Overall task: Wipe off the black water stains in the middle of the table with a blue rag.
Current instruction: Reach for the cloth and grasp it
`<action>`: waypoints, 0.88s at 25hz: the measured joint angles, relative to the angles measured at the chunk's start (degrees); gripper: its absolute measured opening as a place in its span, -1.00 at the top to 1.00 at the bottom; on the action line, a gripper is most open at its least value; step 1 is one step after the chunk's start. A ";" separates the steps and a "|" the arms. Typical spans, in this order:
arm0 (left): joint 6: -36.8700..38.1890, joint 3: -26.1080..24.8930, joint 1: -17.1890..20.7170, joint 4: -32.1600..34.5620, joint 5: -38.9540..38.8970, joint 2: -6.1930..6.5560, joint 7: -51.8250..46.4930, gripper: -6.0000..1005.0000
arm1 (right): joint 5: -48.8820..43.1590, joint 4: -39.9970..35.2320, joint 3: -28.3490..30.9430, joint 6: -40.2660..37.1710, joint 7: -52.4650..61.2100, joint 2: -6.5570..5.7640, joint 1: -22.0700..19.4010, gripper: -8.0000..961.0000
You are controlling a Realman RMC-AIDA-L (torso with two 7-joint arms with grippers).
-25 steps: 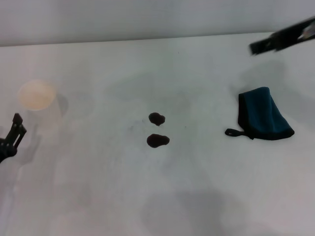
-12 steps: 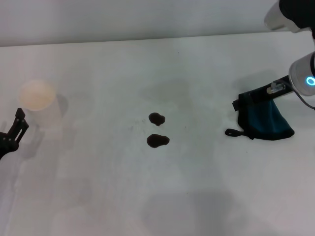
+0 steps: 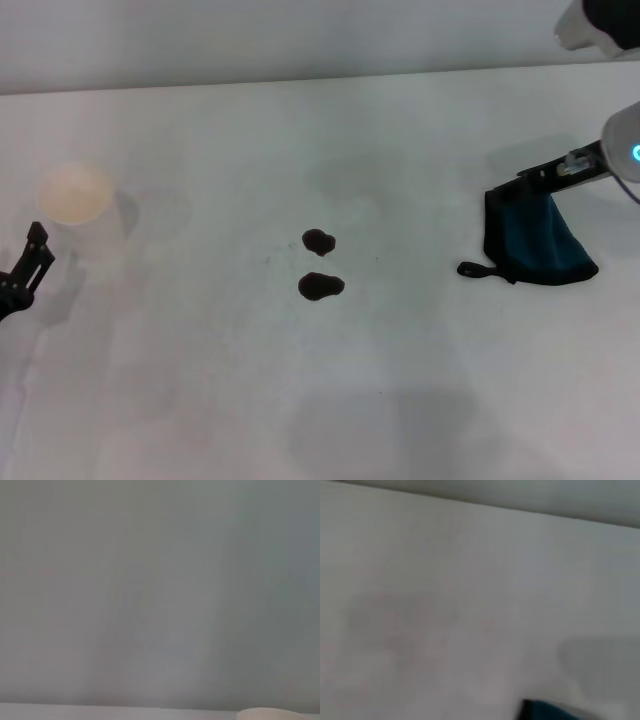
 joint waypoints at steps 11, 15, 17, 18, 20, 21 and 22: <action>-0.29 -0.01 -0.83 -0.77 0.00 -0.05 -0.75 -0.76 | -2.02 5.48 -0.01 -1.39 0.56 0.30 0.38 -0.56; -0.40 0.00 -0.86 -0.76 -0.01 -0.05 -0.76 -0.76 | -0.73 6.81 -1.33 -3.51 0.44 0.34 0.53 -0.56; -0.41 -0.01 -0.86 -0.76 -0.02 -0.05 -0.77 -0.76 | -0.62 7.00 -1.94 -4.09 0.09 0.34 0.58 -0.55; -0.41 -0.01 -0.85 -0.76 -0.02 -0.05 -0.77 -0.76 | -0.76 7.14 -2.33 -4.24 -0.15 0.32 0.69 -0.55; -0.33 0.00 -0.85 -0.75 -0.03 -0.05 -0.77 -0.76 | -1.08 7.71 -2.82 -4.40 -0.46 0.29 1.07 -0.55; -0.28 0.00 -0.86 -0.75 -0.03 -0.05 -0.77 -0.76 | -1.20 8.15 -2.85 -4.47 -0.51 0.25 1.31 -0.55; -0.21 0.00 -0.87 -0.75 -0.03 -0.05 -0.77 -0.76 | -1.25 8.78 -2.72 -4.75 -0.51 0.19 1.57 -0.55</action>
